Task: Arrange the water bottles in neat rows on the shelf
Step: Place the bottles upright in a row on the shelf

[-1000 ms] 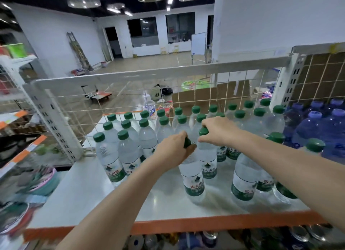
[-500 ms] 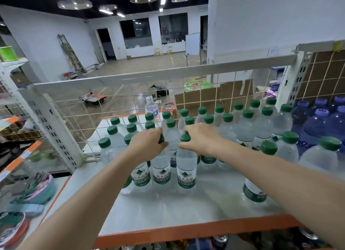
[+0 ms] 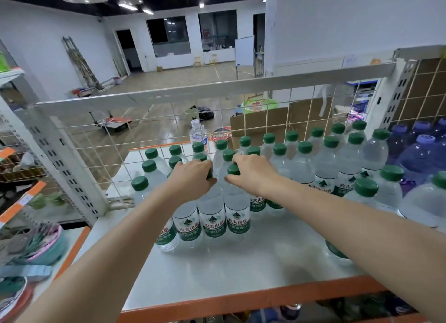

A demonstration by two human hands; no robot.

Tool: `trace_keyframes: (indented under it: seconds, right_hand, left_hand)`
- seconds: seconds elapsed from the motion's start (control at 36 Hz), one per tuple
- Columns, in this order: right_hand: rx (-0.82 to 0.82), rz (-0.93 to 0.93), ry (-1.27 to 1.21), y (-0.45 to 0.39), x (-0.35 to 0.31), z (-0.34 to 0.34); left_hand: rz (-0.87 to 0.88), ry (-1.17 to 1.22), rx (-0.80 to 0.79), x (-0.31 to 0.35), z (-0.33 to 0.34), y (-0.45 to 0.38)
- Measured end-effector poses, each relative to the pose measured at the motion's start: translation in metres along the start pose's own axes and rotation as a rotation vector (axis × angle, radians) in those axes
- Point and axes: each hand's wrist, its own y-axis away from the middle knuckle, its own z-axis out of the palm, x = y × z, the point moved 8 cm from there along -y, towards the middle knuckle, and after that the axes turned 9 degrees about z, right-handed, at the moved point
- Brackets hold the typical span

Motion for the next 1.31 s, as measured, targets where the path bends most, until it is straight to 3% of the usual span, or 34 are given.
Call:
trace_keyframes:
  seconds: [0.72, 0.86, 0.97, 1.11, 1.31]
  right_hand:
    - [-0.116, 0.051, -0.025, 0.01, 0.001, 0.006]
    - [-0.063, 0.04, -0.051, 0.017, 0.004, -0.012]
    - [0.013, 0.052, -0.053, 0.025, 0.016, -0.037]
    - [0.09, 0.082, -0.071, 0.034, 0.047, -0.069]
    - [0.13, 0.173, 0.005, 0.052, 0.112, -0.097]
  left_hand:
    - [-0.013, -0.077, -0.032, 0.003, 0.003, -0.002]
    - [0.027, -0.114, 0.072, 0.01, -0.011, 0.001]
    - [0.123, -0.034, 0.253, 0.036, -0.037, -0.002]
    - [0.23, 0.101, 0.348, 0.079, -0.057, -0.009]
    - [0.346, 0.345, 0.201, 0.147, -0.044, -0.028]
